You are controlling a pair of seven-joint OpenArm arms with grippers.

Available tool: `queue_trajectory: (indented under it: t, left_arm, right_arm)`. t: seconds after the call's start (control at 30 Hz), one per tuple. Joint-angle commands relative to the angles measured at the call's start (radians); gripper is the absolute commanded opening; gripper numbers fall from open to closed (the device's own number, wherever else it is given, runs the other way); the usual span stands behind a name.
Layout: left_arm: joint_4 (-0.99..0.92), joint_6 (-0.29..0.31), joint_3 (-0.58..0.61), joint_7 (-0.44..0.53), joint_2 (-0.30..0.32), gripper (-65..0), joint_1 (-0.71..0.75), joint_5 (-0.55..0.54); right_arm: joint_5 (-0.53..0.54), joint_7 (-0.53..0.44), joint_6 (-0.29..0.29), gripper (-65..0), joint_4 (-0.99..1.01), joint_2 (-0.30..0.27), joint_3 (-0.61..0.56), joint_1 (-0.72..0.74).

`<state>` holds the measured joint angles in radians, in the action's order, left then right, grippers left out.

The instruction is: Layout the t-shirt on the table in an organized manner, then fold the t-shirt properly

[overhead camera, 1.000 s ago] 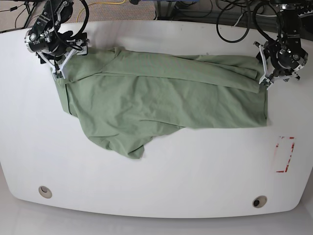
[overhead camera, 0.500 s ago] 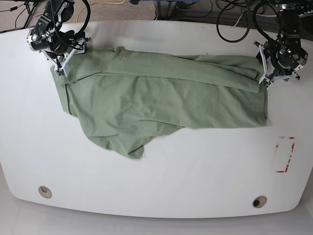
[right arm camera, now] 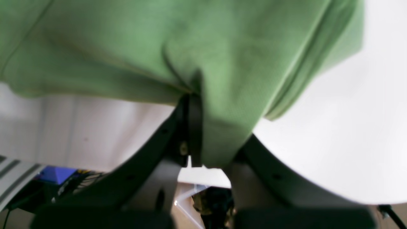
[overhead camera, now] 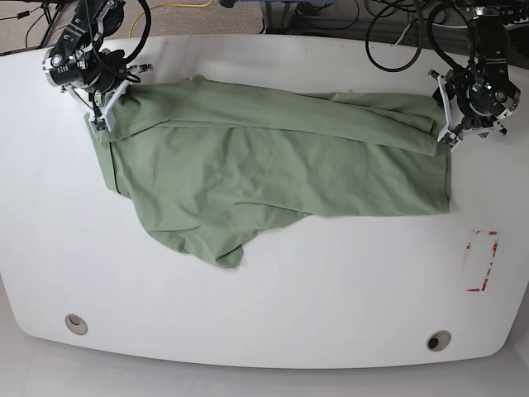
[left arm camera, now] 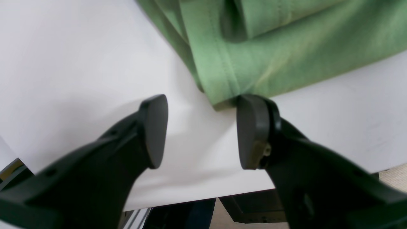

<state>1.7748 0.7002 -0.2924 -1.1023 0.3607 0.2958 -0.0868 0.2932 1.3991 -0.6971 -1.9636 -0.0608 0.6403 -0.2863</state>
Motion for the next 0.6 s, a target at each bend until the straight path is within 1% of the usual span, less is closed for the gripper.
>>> queue_trajectory:
  t: [0.0, 0.17, 0.57]
  left_arm:
    - [0.015, -0.002, -0.004, 0.004, 0.016, -32.5, -0.008, 0.002]
    - [0.015, -0.002, -0.003, 0.004, 0.016, -32.5, -0.008, 0.002]
    - [0.015, -0.002, -0.003, 0.004, 0.018, -32.5, -0.008, 0.002]
  right_arm:
    - [0.001, -0.003, -0.001, -61.7, -0.047, -0.009, 0.002, 0.003]
    - [0.002, -0.003, -0.001, -61.7, -0.059, -0.009, -0.001, 0.008]
    - [0.002, -0.003, -0.001, -61.7, -0.058, -0.011, -0.003, 0.08]
